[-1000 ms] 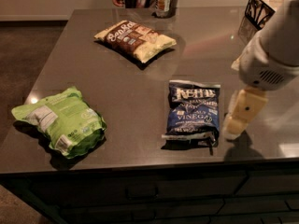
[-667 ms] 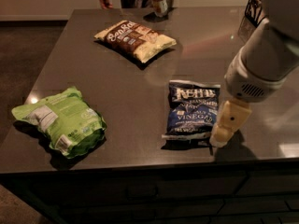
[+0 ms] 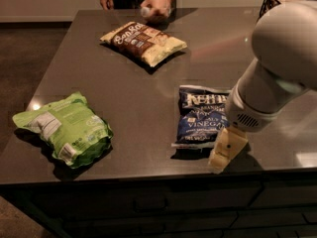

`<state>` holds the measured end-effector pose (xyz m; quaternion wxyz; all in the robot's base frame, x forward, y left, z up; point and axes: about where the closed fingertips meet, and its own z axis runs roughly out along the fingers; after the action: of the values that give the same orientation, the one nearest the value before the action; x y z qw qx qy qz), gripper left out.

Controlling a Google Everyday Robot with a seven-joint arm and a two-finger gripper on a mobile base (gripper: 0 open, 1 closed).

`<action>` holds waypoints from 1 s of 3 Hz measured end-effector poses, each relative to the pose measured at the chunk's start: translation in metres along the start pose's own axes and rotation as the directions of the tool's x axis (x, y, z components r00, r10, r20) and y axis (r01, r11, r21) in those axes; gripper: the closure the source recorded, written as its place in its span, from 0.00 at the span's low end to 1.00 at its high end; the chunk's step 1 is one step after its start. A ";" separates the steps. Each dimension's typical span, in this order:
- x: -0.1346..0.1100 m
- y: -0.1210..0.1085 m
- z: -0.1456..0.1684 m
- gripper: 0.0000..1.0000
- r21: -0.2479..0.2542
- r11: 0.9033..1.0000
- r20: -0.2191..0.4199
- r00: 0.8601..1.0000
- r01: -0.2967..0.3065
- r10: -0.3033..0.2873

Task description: Move blue chip bag near green rice chip bag

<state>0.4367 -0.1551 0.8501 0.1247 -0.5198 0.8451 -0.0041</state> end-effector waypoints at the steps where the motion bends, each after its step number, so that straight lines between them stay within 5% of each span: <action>1: -0.006 0.004 0.010 0.00 -0.010 0.999 0.015 0.999 -0.035 0.035; 3: -0.027 -0.001 0.011 0.41 -0.035 0.995 0.075 0.992 -0.098 0.101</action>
Offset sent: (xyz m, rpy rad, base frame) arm 0.0177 0.0282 -0.0094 0.1129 0.0119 -0.0988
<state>0.4513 -0.1310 0.8455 0.1490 -0.4787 0.8645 0.0354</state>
